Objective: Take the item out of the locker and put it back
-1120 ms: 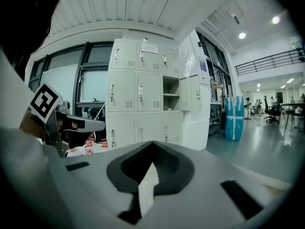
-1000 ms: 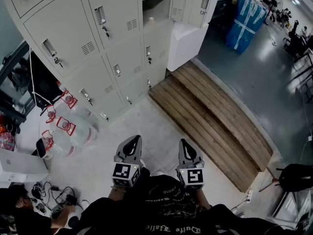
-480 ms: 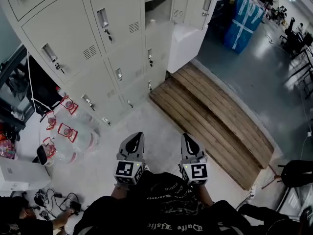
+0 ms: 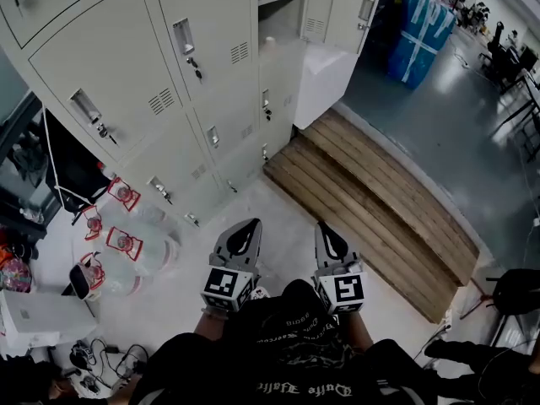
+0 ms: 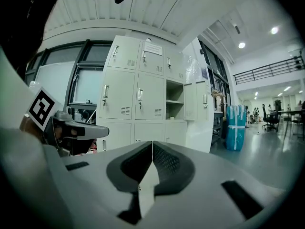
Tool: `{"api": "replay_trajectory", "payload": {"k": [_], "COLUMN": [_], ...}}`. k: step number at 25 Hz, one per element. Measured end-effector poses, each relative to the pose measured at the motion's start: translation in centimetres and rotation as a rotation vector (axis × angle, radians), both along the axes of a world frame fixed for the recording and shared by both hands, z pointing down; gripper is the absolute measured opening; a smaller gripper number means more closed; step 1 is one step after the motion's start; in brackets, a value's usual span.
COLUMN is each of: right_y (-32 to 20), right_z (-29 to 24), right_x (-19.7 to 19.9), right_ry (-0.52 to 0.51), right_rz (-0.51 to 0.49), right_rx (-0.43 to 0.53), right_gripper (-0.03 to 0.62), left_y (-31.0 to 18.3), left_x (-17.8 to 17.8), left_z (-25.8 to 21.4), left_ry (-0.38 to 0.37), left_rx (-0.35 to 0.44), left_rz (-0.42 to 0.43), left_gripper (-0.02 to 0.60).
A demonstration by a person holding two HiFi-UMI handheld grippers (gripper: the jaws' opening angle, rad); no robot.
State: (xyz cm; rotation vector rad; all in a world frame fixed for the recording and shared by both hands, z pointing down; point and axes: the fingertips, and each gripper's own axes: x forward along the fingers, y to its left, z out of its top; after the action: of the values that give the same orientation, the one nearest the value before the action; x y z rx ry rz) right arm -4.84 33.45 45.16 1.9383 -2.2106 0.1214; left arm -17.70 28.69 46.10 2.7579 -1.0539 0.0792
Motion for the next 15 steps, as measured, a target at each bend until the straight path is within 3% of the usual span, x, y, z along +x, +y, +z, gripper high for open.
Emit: {"api": "replay_trajectory", "payload": {"k": [7,15], "right_y": [-3.3,-9.9], "right_z": [0.8,1.5], "right_x": [-1.2,3.4], "right_ry": [-0.016,-0.088], "right_rz": [-0.047,-0.073], "right_rx": [-0.042,-0.036], "right_gripper": [0.006,0.006], "left_y": [-3.3,-8.3], "left_x": [-0.4,3.0], "left_z": [1.0,1.3], "left_ry": [-0.008,-0.040], "left_rx": [-0.029,-0.018], "left_rz": [-0.012,-0.061], "left_gripper": [0.007,0.008]}}
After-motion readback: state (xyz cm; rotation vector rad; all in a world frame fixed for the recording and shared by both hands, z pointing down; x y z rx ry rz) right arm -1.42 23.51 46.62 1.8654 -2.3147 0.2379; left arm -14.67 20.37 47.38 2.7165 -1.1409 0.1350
